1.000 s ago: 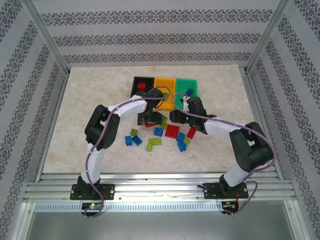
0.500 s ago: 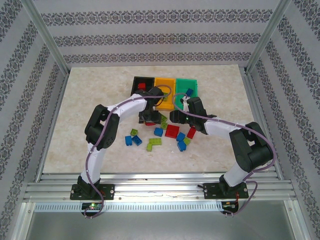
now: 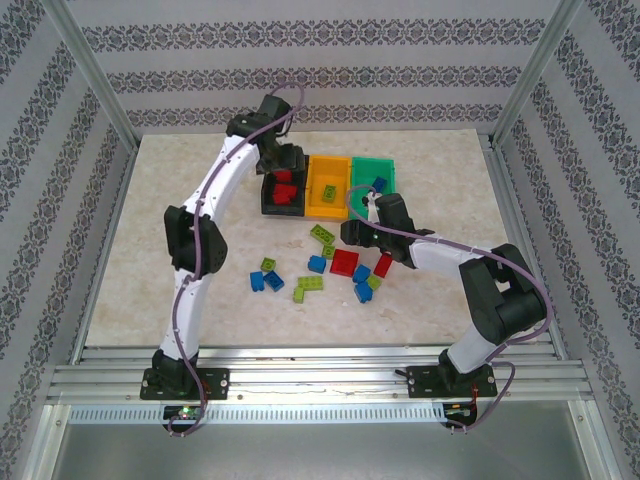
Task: Sort the legos into containers by color
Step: Place the lego in the container.
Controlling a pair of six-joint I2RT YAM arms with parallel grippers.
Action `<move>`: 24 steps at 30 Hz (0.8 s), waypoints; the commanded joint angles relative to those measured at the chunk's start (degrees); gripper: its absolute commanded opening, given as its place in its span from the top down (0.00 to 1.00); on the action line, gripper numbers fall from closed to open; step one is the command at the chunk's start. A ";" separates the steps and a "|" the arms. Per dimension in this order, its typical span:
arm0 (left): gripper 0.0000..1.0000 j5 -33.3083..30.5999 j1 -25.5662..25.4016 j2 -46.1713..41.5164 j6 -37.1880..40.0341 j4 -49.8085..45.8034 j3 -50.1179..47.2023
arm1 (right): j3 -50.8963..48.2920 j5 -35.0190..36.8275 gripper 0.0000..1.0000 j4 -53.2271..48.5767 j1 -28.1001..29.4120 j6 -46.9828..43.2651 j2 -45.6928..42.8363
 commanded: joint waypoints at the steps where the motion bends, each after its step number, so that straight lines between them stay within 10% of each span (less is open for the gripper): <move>1: 0.28 0.95 1.19 7.42 2.18 -10.15 10.39 | -0.62 -0.67 0.36 0.81 -0.69 0.11 -1.64; 11: 0.10 -0.40 1.29 0.46 3.66 -8.80 1.44 | -0.56 -1.05 0.36 1.46 -0.77 0.20 -1.13; 24: 0.02 2.47 1.61 -34.96 7.36 25.22 -53.82 | -1.22 0.34 0.35 -2.37 -1.56 -1.30 -4.17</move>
